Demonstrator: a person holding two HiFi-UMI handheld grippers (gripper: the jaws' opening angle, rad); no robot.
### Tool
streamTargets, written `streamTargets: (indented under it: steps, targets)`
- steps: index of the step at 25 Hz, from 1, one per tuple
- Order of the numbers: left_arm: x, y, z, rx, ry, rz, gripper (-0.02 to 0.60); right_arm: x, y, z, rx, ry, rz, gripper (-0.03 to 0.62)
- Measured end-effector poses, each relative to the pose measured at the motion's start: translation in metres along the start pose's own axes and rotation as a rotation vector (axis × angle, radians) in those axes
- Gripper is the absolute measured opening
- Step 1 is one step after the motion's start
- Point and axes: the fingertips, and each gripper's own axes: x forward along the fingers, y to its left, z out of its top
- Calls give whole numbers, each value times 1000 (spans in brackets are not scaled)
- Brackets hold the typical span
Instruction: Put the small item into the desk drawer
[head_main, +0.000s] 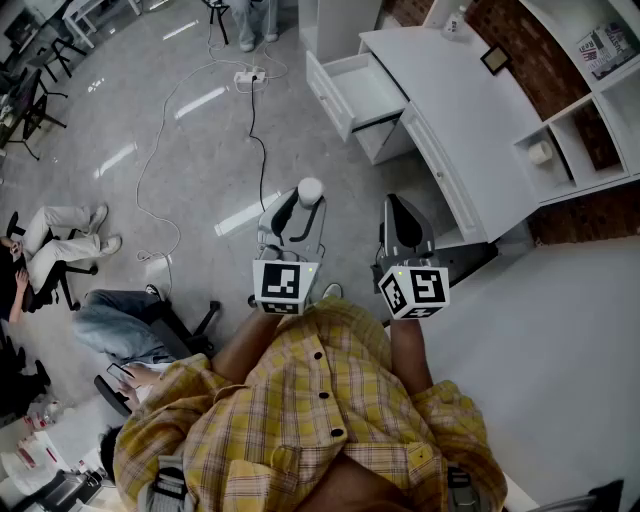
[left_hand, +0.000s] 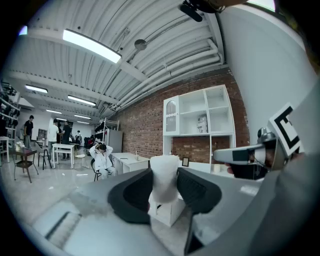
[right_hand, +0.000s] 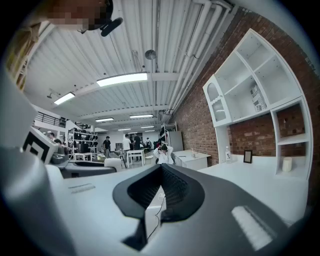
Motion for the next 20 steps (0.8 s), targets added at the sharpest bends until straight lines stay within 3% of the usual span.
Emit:
streamTargets:
  steps: [15, 20]
  targets:
    - [-14, 21, -8, 5, -5, -68, 164, -4, 28, -9, -5, 1, -86, -5]
    - [-10, 30, -4, -2, -14, -77, 164, 7, 34, -7, 1, -11, -72, -5]
